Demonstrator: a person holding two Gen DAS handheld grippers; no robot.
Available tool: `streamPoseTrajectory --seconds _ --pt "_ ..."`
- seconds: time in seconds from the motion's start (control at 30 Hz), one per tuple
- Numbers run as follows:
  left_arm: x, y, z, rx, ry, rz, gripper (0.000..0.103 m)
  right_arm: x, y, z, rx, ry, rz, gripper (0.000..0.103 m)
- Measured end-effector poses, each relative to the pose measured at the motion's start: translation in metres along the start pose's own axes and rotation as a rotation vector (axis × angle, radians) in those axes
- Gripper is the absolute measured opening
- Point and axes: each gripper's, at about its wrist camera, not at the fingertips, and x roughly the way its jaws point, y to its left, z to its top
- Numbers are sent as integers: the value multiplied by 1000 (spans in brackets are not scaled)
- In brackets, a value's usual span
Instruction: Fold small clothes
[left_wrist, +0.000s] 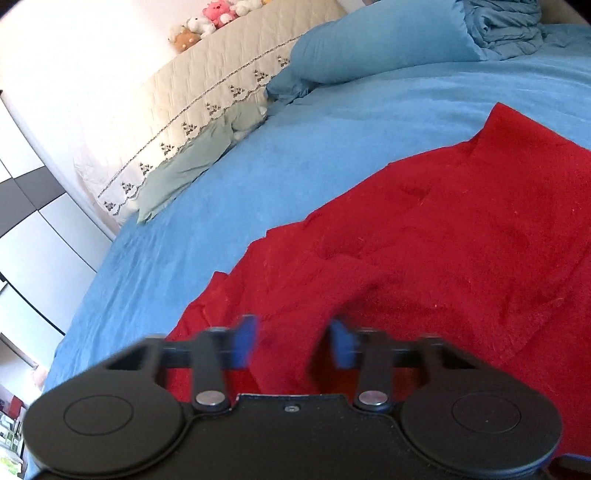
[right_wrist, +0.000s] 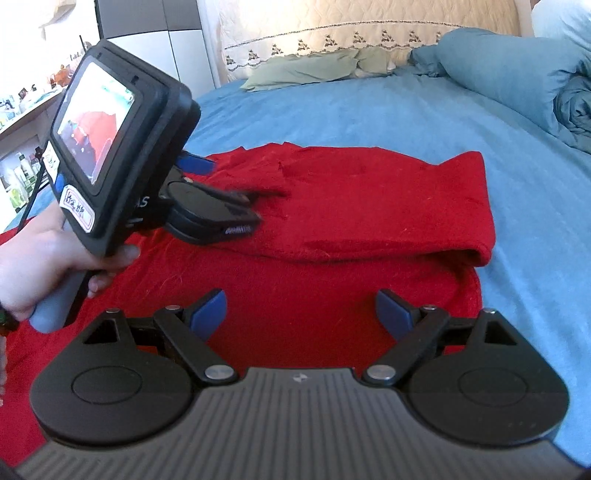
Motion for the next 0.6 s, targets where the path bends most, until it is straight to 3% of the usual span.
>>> streamPoseTrajectory --seconds 0.03,0.07,0.23,0.47,0.57,0.6 --pt "1 3 -1 -5 -2 7 17 3 1 1 -1 0 -2 103" --pt "0 6 -3 -9 -5 10 14 3 2 1 -2 0 -2 103" --pt "-4 33 -4 -107 -7 -17 11 0 4 0 -13 6 -3 103" --pt "-10 118 -51 -586 81 -99 14 -9 5 4 -11 -8 -2 103" --pt "-2 128 -69 -651 111 -177 31 -9 7 3 -6 2 -3 103" --pt "-1 131 -73 -673 106 -201 51 -9 8 2 -7 5 -3 103"
